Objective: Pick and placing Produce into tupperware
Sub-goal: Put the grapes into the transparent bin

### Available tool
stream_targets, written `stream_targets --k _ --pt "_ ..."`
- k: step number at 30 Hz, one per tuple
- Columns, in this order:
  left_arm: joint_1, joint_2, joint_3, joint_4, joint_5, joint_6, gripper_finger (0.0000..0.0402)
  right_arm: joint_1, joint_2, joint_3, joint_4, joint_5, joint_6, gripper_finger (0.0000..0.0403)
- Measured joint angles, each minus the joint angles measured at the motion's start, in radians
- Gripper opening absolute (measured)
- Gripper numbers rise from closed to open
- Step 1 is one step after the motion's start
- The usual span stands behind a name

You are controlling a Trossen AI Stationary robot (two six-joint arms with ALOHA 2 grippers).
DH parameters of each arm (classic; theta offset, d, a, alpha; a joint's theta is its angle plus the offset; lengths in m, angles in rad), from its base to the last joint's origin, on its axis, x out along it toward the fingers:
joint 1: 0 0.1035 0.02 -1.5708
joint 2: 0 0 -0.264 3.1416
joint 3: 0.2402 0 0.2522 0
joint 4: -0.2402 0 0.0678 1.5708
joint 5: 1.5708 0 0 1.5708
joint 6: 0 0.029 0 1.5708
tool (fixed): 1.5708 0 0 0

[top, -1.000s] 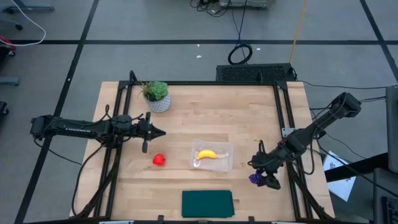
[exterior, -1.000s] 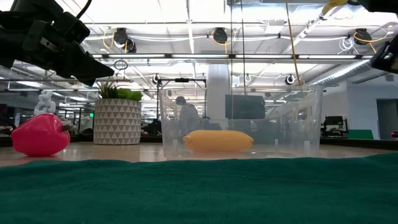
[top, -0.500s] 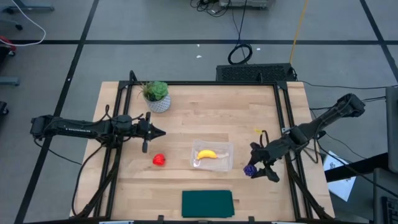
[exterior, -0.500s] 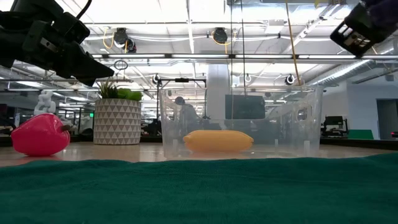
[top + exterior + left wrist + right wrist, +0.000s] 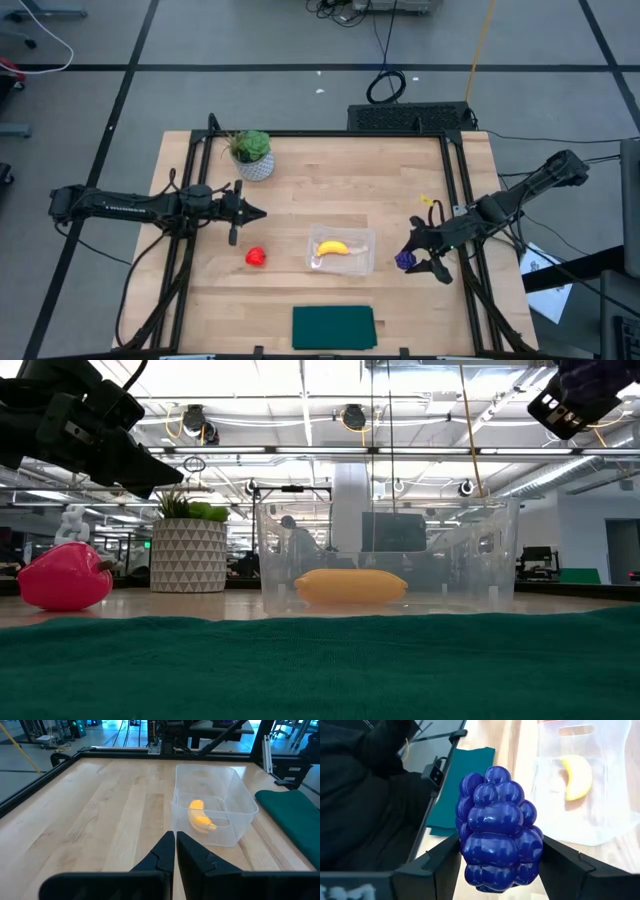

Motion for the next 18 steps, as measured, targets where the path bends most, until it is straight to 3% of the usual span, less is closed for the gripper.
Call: stream_targets --k 18 --pt "0.000 0.000 0.000 0.001 -0.001 -0.001 0.0024 0.003 -0.044 0.000 0.156 0.031 -0.335 0.0221"
